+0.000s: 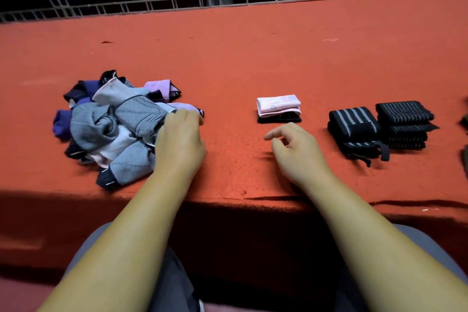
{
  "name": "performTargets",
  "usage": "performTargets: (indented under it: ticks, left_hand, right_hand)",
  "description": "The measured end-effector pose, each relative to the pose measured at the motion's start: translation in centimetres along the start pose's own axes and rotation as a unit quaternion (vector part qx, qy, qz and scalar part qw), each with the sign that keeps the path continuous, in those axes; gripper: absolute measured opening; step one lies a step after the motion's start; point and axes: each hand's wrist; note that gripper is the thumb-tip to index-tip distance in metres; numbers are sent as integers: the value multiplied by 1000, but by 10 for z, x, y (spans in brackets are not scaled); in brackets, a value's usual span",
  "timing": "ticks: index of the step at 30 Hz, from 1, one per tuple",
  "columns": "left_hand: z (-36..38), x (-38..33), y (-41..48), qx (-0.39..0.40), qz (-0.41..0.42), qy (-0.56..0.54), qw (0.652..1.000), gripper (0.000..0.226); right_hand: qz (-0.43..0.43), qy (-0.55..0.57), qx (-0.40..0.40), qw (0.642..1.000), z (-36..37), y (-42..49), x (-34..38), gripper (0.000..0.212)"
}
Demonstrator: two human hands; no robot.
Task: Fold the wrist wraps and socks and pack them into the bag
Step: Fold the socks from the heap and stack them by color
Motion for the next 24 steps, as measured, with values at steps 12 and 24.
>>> performTargets:
  ticks: [12, 24]
  left_hand:
    - [-18, 20, -7, -23, -39, -132, 990, 24]
    - [6, -34, -17, 151, -5, -363, 919, 23]
  right_hand:
    - [-24, 25, 47, 998, 17, 3, 16, 21]
    - [119, 140, 52, 982, 10, -7, 36, 14]
Point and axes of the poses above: each hand's wrist, its own y-axis towards the middle knuckle, its own z-axis out of the palm, x = y × z
